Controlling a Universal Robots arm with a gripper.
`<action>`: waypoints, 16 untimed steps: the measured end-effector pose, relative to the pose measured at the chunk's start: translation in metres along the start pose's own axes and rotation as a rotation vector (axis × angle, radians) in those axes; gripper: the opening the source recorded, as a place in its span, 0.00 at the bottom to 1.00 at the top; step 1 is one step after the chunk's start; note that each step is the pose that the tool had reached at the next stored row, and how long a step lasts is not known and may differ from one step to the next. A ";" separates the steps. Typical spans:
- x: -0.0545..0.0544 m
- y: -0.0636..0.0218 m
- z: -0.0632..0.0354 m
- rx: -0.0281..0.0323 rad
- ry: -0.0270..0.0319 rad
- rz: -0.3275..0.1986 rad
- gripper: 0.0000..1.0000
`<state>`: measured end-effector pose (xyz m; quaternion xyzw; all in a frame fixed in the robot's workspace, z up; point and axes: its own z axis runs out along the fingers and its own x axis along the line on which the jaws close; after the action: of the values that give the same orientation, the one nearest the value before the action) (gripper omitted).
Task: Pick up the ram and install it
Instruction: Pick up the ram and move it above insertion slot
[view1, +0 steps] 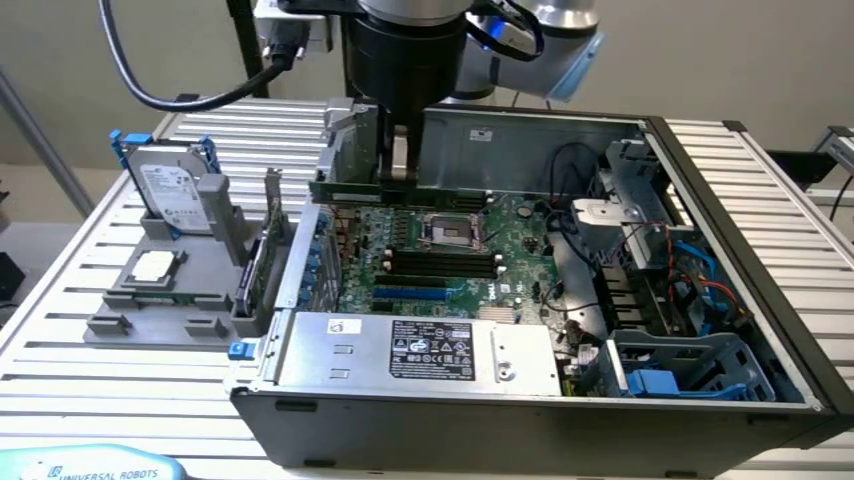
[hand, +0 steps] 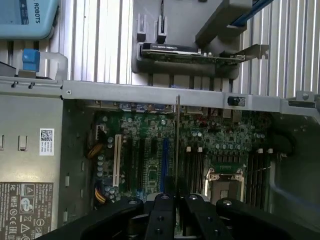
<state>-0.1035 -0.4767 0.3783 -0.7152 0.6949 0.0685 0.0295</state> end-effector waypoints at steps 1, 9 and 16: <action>-0.002 -0.0048 0.0015 -0.0001 -0.0001 0.000 0.13; -0.026 -0.0245 0.0172 -0.0001 0.0001 0.000 0.13; -0.046 -0.0476 0.0315 -0.0001 0.0001 0.000 0.13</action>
<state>-0.0589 -0.4253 0.3510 -0.7153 0.6949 0.0685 0.0295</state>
